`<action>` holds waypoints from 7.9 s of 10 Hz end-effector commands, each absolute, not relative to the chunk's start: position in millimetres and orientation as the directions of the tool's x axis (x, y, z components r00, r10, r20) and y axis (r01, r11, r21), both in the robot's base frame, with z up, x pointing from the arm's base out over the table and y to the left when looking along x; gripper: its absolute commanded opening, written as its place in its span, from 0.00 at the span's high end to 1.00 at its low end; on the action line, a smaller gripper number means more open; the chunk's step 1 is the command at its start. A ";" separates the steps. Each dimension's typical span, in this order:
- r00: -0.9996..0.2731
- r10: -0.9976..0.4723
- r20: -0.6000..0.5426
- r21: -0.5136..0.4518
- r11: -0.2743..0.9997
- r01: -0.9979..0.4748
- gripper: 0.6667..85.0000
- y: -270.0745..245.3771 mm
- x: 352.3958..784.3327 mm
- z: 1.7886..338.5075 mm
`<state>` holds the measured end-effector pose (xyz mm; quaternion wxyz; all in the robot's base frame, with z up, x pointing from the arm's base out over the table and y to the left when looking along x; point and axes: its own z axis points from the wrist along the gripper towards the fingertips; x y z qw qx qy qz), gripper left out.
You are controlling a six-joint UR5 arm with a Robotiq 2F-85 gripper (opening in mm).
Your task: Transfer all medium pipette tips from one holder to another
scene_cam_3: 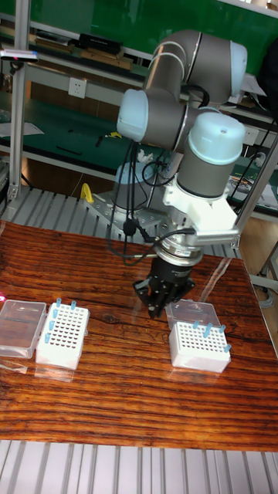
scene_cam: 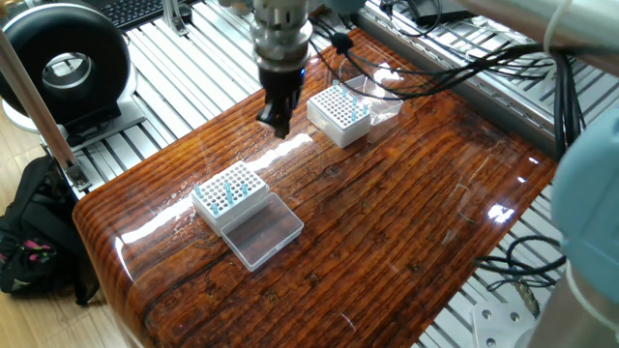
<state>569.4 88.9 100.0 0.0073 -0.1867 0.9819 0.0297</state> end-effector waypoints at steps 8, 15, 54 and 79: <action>-0.984 -0.171 -0.048 0.082 0.981 -0.175 0.81 202.7 539.4 96.3; -0.973 -0.226 -0.048 0.027 0.973 -0.227 0.67 171.3 533.8 82.8; -0.982 -0.187 -0.040 0.088 0.978 -0.190 0.86 182.3 543.1 133.6; -0.937 -0.340 -0.080 0.010 0.940 -0.342 0.95 -14.4 598.4 161.7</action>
